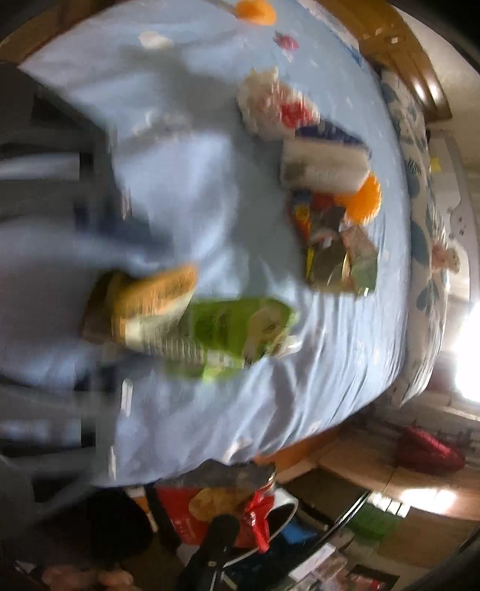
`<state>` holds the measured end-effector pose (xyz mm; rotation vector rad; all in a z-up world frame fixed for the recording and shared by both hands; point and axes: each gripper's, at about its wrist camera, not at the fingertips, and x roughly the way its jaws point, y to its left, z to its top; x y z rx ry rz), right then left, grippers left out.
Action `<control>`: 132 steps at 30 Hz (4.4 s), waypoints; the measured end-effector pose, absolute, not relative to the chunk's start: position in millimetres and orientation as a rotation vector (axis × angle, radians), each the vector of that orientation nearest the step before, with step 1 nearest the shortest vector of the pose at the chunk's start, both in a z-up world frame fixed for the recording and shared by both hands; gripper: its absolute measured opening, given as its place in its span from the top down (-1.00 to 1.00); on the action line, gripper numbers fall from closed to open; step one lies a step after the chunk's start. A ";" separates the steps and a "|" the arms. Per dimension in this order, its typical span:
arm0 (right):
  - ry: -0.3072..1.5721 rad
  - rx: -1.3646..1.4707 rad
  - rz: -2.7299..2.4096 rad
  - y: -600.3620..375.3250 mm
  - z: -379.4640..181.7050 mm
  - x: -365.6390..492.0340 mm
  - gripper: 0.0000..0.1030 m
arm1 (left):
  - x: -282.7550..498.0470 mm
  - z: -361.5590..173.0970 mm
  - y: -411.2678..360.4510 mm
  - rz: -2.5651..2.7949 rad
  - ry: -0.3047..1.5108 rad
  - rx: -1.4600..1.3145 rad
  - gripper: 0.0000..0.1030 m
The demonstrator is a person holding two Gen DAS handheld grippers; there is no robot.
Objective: Collect trash
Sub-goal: 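Grasp the green drink pouch with left tool while right tool holds red chip bag, then move both items over the bin and open both tools to release them, then grasp the white tissue with left tool while right tool grasps yellow snack bag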
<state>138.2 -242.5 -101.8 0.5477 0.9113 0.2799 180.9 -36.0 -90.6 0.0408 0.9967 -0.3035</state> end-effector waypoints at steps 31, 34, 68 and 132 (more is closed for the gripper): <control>0.775 0.598 0.058 -358.1 -68.6 71.9 0.93 | 140.6 -30.6 -129.6 -0.569 0.836 0.065 0.39; 0.768 0.604 0.027 -369.8 -68.8 66.1 0.93 | 144.2 -31.5 -145.8 -0.604 0.840 0.079 0.39; 0.820 0.597 -0.120 -439.7 -86.6 67.7 0.92 | 192.5 -58.2 -264.6 -0.696 0.940 0.148 0.38; 0.914 0.366 0.305 -169.3 -110.5 187.4 -0.84 | 102.1 -59.9 13.5 -0.015 0.865 -0.171 -0.43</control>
